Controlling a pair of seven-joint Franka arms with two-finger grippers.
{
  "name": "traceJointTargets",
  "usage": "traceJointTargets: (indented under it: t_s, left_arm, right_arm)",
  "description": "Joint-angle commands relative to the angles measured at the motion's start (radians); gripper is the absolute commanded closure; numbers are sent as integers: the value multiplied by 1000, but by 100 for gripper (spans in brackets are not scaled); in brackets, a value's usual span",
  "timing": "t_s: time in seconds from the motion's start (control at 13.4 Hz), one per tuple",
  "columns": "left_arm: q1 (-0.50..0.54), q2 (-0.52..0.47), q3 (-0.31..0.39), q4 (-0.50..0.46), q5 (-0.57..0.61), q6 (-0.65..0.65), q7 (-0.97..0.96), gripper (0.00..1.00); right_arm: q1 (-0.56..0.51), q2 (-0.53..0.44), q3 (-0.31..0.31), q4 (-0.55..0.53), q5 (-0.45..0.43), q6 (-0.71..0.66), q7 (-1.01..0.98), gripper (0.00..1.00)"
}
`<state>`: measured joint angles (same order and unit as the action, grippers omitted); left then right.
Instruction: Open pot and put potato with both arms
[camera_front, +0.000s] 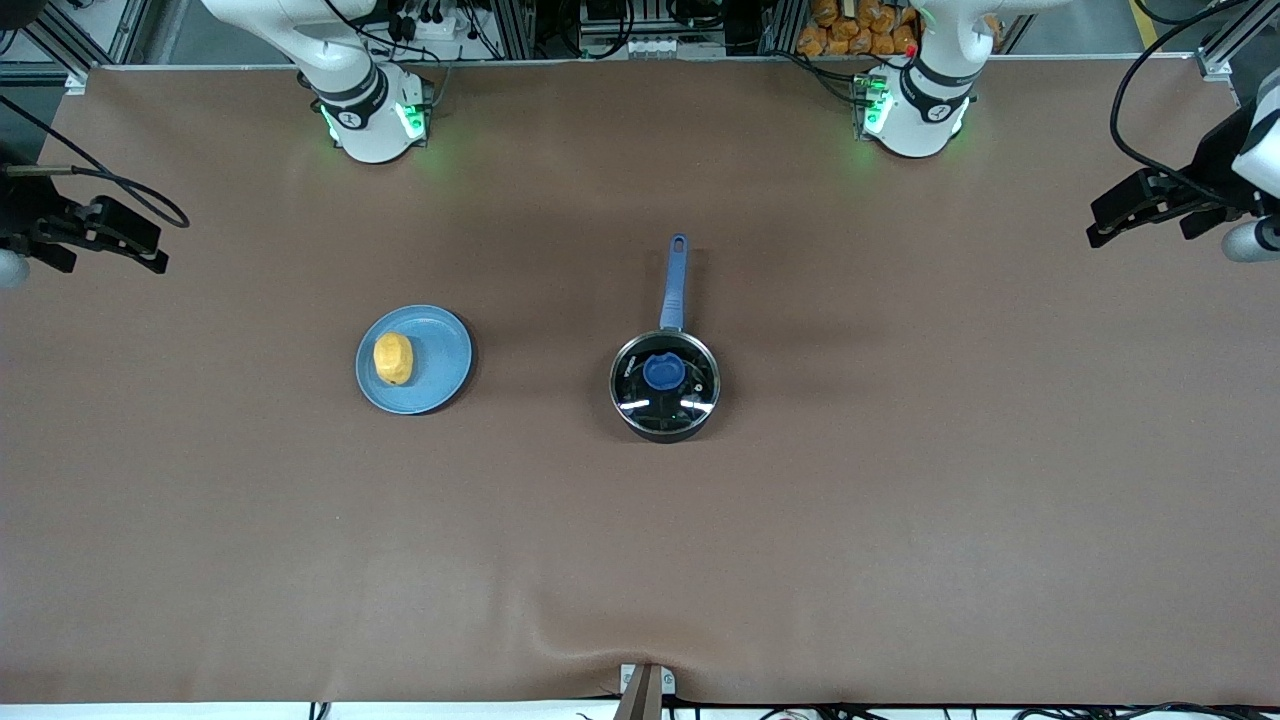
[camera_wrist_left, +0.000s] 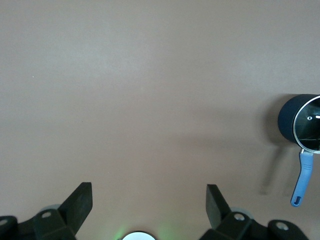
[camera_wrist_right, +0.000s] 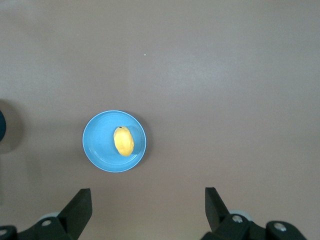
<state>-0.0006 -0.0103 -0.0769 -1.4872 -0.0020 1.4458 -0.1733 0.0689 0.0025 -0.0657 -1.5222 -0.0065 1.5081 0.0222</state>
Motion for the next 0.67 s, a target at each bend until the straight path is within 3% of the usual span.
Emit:
traceJointTargets:
  t_s: [0.0,0.6]
  left_arm:
    - [11,-11,-3,1,4,-1,6,0]
    - [17,-5,-4,2,-4,8,5,0]
  right_arm:
    - [-8,-7,1,-19,20,10,-1,0]
    - [-4,-10,3,-44,20,30,10,0]
